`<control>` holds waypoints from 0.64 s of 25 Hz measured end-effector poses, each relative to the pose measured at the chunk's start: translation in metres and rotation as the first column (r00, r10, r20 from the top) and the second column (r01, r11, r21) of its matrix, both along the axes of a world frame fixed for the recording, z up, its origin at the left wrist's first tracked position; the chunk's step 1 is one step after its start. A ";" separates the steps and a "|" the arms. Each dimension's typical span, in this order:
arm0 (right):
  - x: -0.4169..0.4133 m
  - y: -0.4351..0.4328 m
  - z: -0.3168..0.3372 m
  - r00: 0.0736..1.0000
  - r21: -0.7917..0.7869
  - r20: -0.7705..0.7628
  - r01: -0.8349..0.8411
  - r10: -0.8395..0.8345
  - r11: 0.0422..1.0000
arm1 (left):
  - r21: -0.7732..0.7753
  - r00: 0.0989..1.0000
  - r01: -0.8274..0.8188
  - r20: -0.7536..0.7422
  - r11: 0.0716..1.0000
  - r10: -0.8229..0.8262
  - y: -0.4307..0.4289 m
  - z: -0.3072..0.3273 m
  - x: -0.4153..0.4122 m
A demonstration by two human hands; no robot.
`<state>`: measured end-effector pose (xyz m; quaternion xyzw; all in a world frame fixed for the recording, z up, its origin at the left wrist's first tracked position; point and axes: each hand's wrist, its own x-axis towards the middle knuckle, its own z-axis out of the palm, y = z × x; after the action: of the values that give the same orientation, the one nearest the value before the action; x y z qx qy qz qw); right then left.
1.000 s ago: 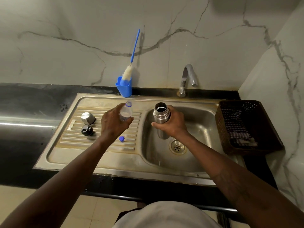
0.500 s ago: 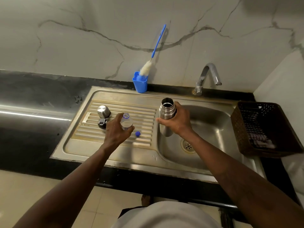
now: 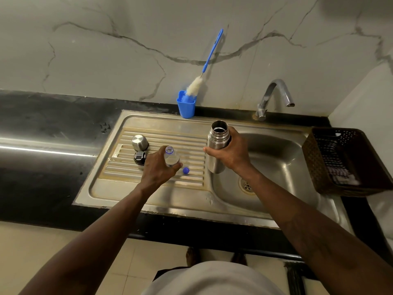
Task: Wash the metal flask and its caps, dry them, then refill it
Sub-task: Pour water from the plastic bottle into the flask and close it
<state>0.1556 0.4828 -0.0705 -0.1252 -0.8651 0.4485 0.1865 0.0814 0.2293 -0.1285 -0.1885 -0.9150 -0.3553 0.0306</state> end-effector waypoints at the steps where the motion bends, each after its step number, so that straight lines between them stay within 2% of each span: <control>1: -0.001 -0.002 0.001 1.000 -0.004 -0.006 0.003 -0.003 1.000 | -0.005 1.000 0.012 0.007 1.000 -0.012 -0.002 0.000 0.000; 8: -0.006 -0.012 0.007 0.999 0.018 -0.027 0.030 -0.029 0.999 | -0.056 0.996 0.002 0.094 0.998 0.003 -0.004 0.005 -0.002; 11: -0.003 -0.015 0.012 0.999 0.026 -0.030 0.029 -0.028 0.999 | -0.006 0.998 0.032 0.061 0.999 -0.032 -0.007 0.010 0.000; 16: 0.006 -0.027 0.022 1.000 0.055 -0.019 0.022 -0.021 0.998 | 0.062 0.986 0.150 -0.086 0.987 -0.145 -0.008 0.023 0.011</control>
<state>0.1617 0.4562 -0.0489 -0.1252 -0.8739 0.4236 0.2027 0.0920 0.2208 -0.1054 -0.2688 -0.8839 -0.3797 0.0477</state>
